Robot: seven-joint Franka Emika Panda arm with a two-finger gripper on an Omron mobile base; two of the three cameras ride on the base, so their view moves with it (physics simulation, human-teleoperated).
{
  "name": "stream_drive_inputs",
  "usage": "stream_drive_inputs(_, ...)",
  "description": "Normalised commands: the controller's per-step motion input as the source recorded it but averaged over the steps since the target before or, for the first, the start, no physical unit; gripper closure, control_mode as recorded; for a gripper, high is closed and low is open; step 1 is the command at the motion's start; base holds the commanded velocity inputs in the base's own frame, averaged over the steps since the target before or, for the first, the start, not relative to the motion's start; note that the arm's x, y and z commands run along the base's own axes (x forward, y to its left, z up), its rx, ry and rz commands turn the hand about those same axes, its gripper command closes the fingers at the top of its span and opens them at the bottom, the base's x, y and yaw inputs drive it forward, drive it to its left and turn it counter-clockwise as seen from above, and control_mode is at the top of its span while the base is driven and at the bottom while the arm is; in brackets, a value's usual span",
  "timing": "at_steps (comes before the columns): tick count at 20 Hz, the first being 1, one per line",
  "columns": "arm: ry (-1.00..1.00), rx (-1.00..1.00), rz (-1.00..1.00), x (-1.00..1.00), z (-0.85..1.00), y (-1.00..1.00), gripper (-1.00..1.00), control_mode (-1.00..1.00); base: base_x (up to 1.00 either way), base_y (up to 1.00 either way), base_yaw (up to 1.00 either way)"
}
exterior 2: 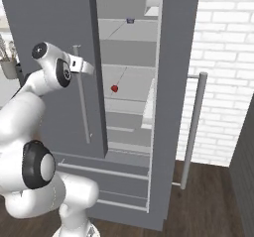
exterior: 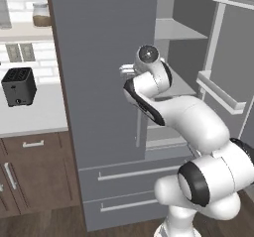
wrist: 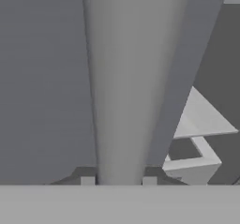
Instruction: Take the strawberry from the fridge and place it on top of the pancake, located on the dining counter.
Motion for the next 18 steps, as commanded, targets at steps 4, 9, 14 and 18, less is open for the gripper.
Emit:
stream_drive_inputs(4, -0.49, 0.00, 0.00, -0.32, -0.14, 0.02, 1.00, -1.00, 0.00, 0.00, 0.00)
stream_drive_inputs(9, -0.15, 0.00, -0.01, -0.41, -0.02, 0.24, 1.00, -1.00, 0.00, 0.00, 0.00)
stream_drive_inputs(14, 0.00, 0.00, -0.06, -0.67, 0.00, 0.72, 1.00, -1.00, 0.00, 0.00, 0.00)
stream_drive_inputs(18, 0.00, -0.02, -0.06, -0.81, -0.05, 0.79, 1.00, -1.00, 0.00, 0.00, 0.00)
